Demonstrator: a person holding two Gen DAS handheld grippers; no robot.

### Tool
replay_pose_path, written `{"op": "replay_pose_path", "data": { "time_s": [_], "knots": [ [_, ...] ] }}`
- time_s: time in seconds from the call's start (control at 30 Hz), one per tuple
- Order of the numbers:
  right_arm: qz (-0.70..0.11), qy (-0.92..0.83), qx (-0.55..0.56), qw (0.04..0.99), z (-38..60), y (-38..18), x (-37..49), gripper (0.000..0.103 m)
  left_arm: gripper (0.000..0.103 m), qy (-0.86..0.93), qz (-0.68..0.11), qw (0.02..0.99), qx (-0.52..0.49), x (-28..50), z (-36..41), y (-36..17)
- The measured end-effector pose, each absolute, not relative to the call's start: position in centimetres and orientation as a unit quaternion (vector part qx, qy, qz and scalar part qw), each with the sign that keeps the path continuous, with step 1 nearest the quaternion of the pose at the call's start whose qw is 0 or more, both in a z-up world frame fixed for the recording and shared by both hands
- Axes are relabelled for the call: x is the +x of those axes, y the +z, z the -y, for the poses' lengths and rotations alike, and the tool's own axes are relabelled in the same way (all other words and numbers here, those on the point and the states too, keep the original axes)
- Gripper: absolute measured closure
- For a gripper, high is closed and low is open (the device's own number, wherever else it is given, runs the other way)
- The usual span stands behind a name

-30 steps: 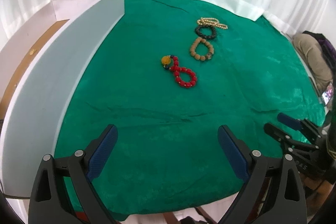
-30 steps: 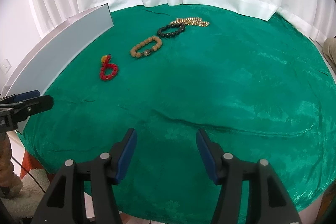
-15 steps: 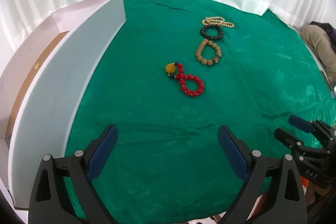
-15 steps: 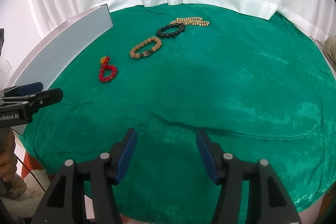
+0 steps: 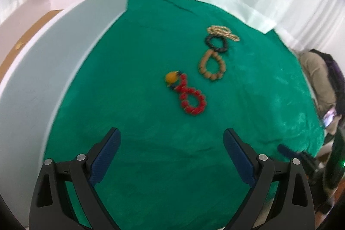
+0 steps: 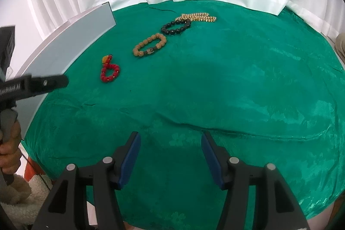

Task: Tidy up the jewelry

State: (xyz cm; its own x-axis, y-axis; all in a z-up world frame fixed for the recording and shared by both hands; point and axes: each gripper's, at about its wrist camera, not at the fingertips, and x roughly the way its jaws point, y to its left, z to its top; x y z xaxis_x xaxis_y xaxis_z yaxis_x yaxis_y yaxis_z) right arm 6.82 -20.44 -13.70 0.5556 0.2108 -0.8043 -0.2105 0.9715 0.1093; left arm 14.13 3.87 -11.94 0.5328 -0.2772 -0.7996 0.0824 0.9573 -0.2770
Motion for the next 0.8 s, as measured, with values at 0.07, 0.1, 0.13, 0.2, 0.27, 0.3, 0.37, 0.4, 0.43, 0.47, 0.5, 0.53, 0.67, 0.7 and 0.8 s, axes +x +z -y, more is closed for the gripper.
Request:
{"op": "replay_pose_path", "data": {
  "time_s": [0.07,0.1,0.13,0.2,0.27,0.3,0.37,0.4,0.43,0.47,0.5,0.53,0.67,0.7,0.8],
  "knots": [
    [-0.455,0.121,0.0,0.882,20.5,-13.6,6.8,0.043,0.008,-0.113,-0.462,0.874,-0.099,15.5,-3.0,-11.7],
    [-0.454,0.121,0.0,0.883,20.5,-13.6,6.7,0.043,0.008,-0.114,-0.458,0.876,-0.097,16.3,-2.6,-11.8],
    [-0.452,0.121,0.0,0.884,20.5,-13.5,6.6,0.043,0.009,-0.115,-0.453,0.879,-0.097,17.2,-2.2,-11.9],
    [-0.45,0.121,0.003,0.885,20.7,-13.3,6.4,0.043,0.015,-0.115,-0.451,0.88,-0.096,18.9,-1.5,-12.3],
    [-0.449,0.12,0.006,0.886,20.9,-13.3,6.3,0.043,0.02,-0.111,-0.459,0.877,-0.086,20.5,-0.7,-13.3],
    [-0.449,0.119,0.008,0.886,21.1,-13.3,6.2,0.043,0.023,-0.11,-0.463,0.876,-0.08,21.1,-0.3,-13.8],
    [-0.45,0.118,0.011,0.885,21.3,-13.4,6.1,0.043,0.031,-0.101,-0.476,0.871,-0.063,22.1,0.3,-15.0],
    [-0.451,0.117,0.012,0.885,21.4,-13.4,6.1,0.043,0.038,-0.097,-0.483,0.868,-0.058,22.3,0.4,-15.5],
    [-0.451,0.117,0.014,0.885,21.6,-13.5,6.1,0.043,0.045,-0.093,-0.485,0.868,-0.053,22.3,0.5,-15.8],
    [-0.451,0.116,0.015,0.885,21.7,-13.5,6.1,0.043,0.052,-0.086,-0.473,0.876,-0.043,21.9,0.5,-15.7],
    [-0.451,0.116,0.016,0.885,21.8,-13.5,6.1,0.043,0.071,-0.087,-0.471,0.877,-0.04,21.9,0.4,-15.7],
    [-0.45,0.114,0.018,0.885,22.0,-13.5,6.1,0.043,0.081,-0.095,-0.471,0.876,-0.043,21.8,0.2,-15.8],
    [-0.452,0.112,0.023,0.885,22.3,-13.5,6.5,0.043,0.089,-0.103,-0.475,0.871,-0.077,21.5,-1.4,-15.7],
    [-0.453,0.113,0.025,0.884,22.3,-13.4,6.6,0.043,0.089,-0.103,-0.475,0.87,-0.083,21.2,-1.6,-15.6],
    [-0.457,0.124,0.04,0.88,22.8,-12.5,7.5,0.043,0.089,-0.104,-0.469,0.872,-0.093,20.3,-2.5,-14.9]
  ]
}}
